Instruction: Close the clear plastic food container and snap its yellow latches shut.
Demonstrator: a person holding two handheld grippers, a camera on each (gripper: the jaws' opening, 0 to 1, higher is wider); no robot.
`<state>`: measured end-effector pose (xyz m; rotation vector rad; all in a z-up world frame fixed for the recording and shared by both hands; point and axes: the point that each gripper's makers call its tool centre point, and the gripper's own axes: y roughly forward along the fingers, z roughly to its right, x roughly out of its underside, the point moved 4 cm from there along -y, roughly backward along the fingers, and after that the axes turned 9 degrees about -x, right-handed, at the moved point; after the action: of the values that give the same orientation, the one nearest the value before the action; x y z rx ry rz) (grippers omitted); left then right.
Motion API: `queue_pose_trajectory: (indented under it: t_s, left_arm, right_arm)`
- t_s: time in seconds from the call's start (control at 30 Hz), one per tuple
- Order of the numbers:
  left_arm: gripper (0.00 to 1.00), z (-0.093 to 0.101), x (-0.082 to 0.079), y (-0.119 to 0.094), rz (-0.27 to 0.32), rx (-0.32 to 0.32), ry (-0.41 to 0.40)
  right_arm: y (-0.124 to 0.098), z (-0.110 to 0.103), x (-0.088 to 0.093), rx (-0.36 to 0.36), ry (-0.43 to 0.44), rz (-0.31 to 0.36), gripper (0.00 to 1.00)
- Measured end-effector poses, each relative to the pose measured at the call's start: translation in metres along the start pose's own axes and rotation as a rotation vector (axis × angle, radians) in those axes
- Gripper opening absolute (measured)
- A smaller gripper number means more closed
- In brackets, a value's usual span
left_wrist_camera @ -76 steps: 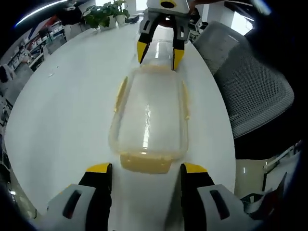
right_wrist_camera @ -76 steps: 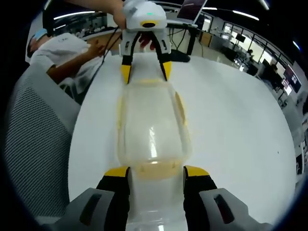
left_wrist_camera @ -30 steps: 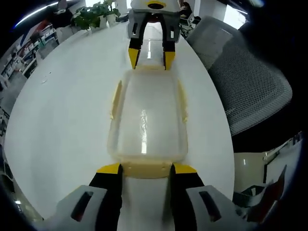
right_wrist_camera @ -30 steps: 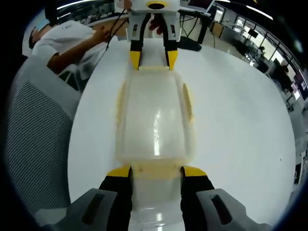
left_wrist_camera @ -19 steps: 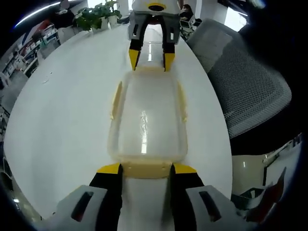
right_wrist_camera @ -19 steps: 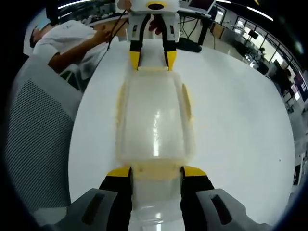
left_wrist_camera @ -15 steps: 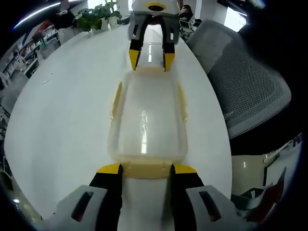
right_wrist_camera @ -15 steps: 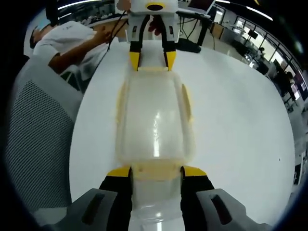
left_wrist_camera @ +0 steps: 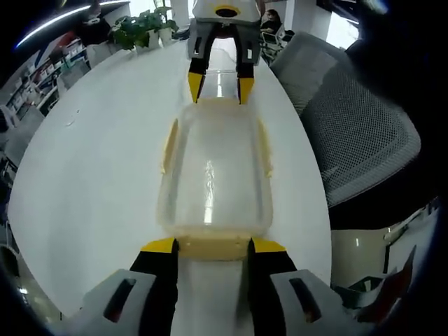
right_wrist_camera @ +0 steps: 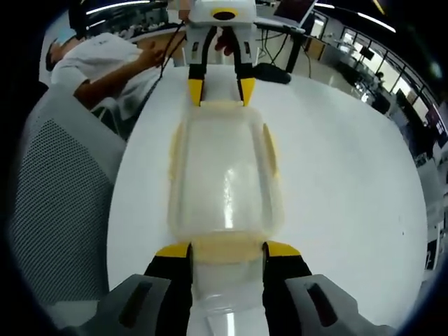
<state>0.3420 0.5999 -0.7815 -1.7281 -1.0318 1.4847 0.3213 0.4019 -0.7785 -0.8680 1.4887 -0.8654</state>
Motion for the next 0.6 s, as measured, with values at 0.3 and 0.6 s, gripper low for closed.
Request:
queue_pose_trajectory:
  t_s: [0.3, 0.6]
  left_arm:
    - [0.38, -0.001, -0.010, -0.008, 0.007, -0.007, -0.012]
    - [0.38, 0.001, -0.012, -0.012, 0.014, -0.023, -0.022]
  right_arm:
    - [-0.012, 0.002, 0.000, -0.006, -0.009, -0.005, 0.38]
    - [-0.020, 0.001, -0.003, -0.010, -0.031, 0.005, 0.38]
